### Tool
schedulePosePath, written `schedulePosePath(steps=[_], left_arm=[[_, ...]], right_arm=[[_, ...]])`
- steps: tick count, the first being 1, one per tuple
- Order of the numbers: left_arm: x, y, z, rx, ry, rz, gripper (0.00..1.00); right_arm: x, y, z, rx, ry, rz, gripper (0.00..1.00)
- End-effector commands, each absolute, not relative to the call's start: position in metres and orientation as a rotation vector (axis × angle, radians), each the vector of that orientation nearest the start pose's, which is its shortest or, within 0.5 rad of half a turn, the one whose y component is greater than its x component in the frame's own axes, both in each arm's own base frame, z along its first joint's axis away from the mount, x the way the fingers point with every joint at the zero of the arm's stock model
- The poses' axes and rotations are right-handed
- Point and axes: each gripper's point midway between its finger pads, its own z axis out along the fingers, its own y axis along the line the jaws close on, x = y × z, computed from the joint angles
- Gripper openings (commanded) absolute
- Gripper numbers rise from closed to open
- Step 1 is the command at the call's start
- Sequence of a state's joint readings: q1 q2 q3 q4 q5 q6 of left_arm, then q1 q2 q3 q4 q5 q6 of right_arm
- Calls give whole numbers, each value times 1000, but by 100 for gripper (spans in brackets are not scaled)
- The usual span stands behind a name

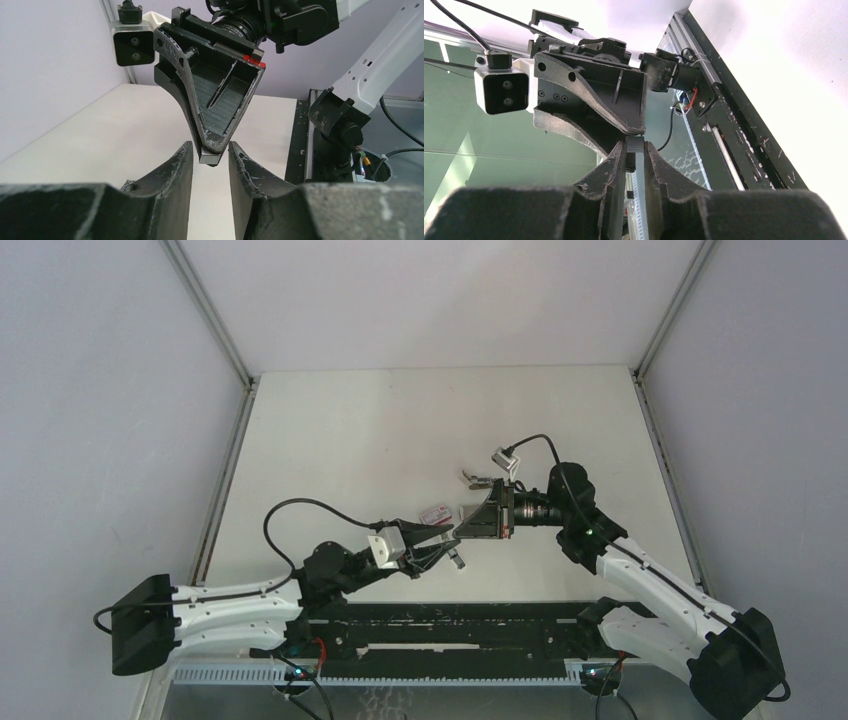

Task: Load the staples into the stapler

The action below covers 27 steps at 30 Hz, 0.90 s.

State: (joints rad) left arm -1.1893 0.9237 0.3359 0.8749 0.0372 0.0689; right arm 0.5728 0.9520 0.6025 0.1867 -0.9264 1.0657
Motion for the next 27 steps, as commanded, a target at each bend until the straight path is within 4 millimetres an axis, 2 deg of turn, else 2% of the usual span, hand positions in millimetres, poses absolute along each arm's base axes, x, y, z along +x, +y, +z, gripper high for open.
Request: schedulePosePath(steps=[1, 5, 9, 22, 27], left_arm=[[122, -330, 310, 770, 979, -1033, 35], [122, -330, 305, 769, 998, -1037, 45], [123, -330, 302, 768, 1009, -1034, 47], [126, -333, 295, 786, 1045, -1021, 30], [127, -331, 296, 774, 1045, -1016, 29]], right_arm=[[131, 280, 263, -377, 2059, 1885, 16], [130, 280, 266, -375, 2048, 1890, 16], [130, 279, 267, -375, 2049, 1889, 16], [129, 279, 271, -378, 2029, 1894, 16], [131, 279, 269, -372, 2034, 1884, 17]])
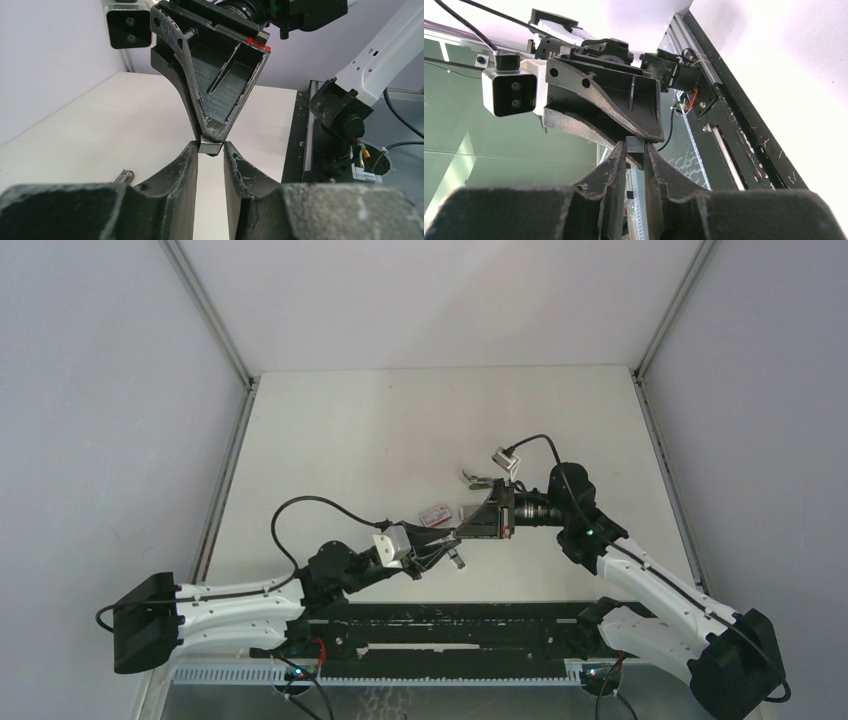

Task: Load the staples into the stapler

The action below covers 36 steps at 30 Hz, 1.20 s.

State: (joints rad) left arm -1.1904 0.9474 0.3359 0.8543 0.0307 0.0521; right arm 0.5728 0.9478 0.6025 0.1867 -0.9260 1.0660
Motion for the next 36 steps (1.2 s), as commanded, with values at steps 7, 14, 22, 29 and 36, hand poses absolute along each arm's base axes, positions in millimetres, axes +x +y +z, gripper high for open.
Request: schedulePosePath(steps=[7, 14, 22, 29, 36], left_arm=[[126, -329, 303, 763, 1031, -1019, 34], [126, -329, 307, 761, 1022, -1019, 38], [127, -329, 308, 748, 1019, -1024, 35], [126, -333, 306, 757, 1025, -1037, 29], [131, -330, 306, 725, 1044, -1025, 23]], right_arm=[[132, 279, 265, -369, 2049, 1875, 17], [132, 279, 264, -371, 2053, 1874, 17], [132, 279, 263, -375, 2055, 1876, 17], [131, 279, 262, -375, 2062, 1872, 17], [133, 279, 256, -366, 2082, 1849, 17]])
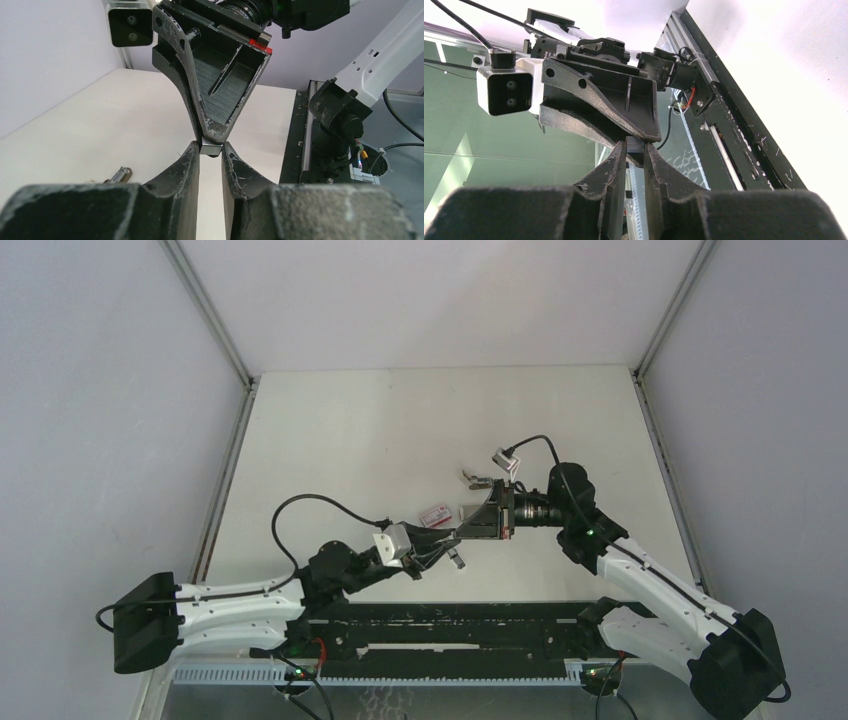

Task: Load the staples into the stapler

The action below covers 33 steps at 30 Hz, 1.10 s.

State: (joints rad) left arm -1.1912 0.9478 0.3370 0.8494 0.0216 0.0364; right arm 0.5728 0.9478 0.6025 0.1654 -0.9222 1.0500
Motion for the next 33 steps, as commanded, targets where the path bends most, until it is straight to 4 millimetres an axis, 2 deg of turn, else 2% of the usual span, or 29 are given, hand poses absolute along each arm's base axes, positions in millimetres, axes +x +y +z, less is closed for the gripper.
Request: schedulePosePath(steps=[1, 5, 10, 15, 16, 19, 20, 22, 28, 33], left_arm=[[131, -330, 306, 723, 1045, -1024, 22], [132, -330, 303, 716, 1060, -1026, 18], [135, -328, 286, 716, 1133, -1019, 17], [138, -312, 243, 662, 1314, -1016, 16], [141, -300, 217, 626, 1461, -986, 16], [142, -282, 175, 598, 1702, -903, 16], [139, -273, 154, 606, 1810, -853, 16], [134, -260, 132, 584, 1970, -794, 16], [114, -238, 85, 544, 2314, -651, 18], [107, -240, 67, 572, 2448, -607, 18]], right_arm=[[133, 279, 255, -366, 2084, 1846, 17], [134, 278, 255, -365, 2084, 1840, 21], [140, 271, 254, -346, 2072, 1799, 40], [154, 255, 251, -307, 2057, 1723, 50], [165, 247, 237, -267, 2090, 1635, 51], [174, 239, 212, -228, 2162, 1499, 51], [177, 236, 203, -214, 2190, 1452, 51], [179, 231, 187, -200, 2241, 1362, 51], [182, 225, 161, -228, 2297, 1155, 51], [178, 227, 151, -269, 2317, 1081, 50]])
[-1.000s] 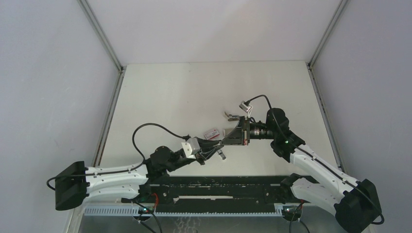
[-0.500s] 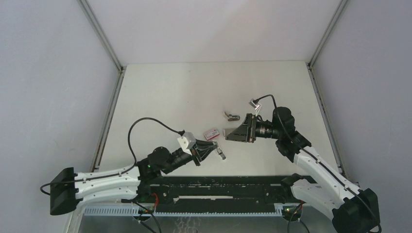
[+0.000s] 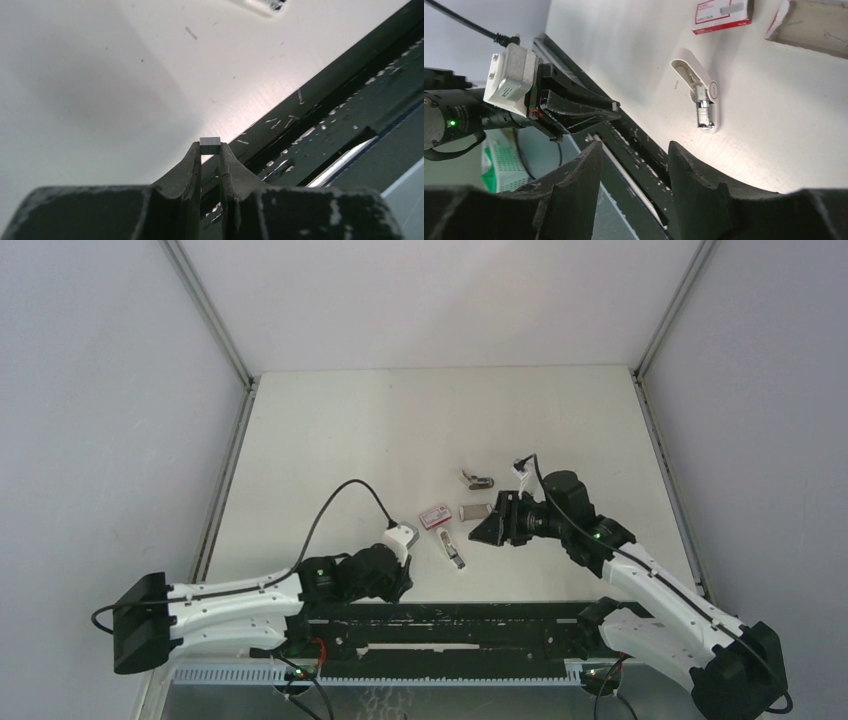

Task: Load the staples into the stapler

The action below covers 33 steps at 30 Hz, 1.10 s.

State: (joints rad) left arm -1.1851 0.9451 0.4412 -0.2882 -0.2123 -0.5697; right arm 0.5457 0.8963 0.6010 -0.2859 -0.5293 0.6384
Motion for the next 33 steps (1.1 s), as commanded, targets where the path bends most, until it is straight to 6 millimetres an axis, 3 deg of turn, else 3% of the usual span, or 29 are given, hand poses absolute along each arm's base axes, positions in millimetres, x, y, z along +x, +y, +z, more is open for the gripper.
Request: schedulePosePath(steps=[1, 19, 28, 33], left_arm=[[108, -241, 65, 583, 2461, -592, 18], [114, -251, 28, 711, 2613, -469, 24], [116, -249, 23, 725, 2619, -436, 53], [130, -249, 40, 667, 2548, -485, 61]], right_arm=[[177, 228, 150, -277, 2320, 1076, 50], [167, 226, 141, -317, 2337, 1033, 50], [169, 227, 139, -333, 2333, 1013, 50], [171, 231, 141, -381, 2294, 983, 50]])
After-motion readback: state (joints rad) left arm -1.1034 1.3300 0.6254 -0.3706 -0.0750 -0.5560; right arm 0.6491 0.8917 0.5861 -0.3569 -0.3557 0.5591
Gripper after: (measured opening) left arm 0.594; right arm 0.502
